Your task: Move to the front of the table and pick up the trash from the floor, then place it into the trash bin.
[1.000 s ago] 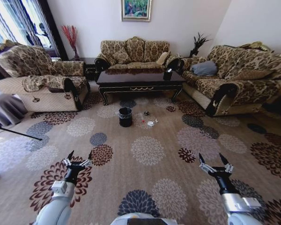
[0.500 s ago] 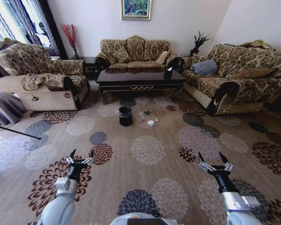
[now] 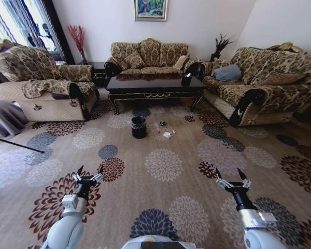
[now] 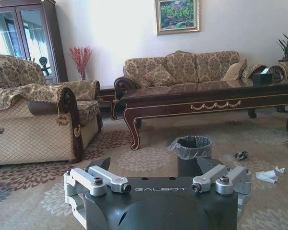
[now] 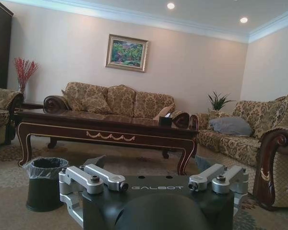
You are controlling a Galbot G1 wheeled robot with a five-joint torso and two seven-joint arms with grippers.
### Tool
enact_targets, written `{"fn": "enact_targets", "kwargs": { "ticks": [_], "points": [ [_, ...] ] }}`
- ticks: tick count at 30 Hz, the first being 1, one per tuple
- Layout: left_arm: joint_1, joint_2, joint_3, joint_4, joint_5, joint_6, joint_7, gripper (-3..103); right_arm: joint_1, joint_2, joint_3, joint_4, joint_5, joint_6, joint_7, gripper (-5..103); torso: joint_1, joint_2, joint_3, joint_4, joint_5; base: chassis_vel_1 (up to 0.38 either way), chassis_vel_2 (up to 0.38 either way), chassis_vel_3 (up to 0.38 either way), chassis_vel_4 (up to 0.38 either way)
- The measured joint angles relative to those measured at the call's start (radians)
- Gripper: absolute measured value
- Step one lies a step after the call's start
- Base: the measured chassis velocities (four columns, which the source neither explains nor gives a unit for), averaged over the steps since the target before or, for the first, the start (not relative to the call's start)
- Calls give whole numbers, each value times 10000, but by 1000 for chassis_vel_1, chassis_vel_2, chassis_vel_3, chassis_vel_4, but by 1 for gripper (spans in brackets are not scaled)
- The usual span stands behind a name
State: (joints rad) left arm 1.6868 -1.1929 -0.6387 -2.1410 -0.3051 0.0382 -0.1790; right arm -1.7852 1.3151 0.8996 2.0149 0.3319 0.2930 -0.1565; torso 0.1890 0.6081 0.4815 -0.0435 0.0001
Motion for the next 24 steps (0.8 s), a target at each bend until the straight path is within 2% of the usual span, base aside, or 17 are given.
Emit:
{"fn": "enact_targets", "kwargs": {
  "ticks": [24],
  "points": [
    [-145,-445,389,367,202,-212,11,100,-97,168,14,-56,-346,287,-76,100,-400,-1009,-606,1,-1,0,0,0,0]
  ]
}}
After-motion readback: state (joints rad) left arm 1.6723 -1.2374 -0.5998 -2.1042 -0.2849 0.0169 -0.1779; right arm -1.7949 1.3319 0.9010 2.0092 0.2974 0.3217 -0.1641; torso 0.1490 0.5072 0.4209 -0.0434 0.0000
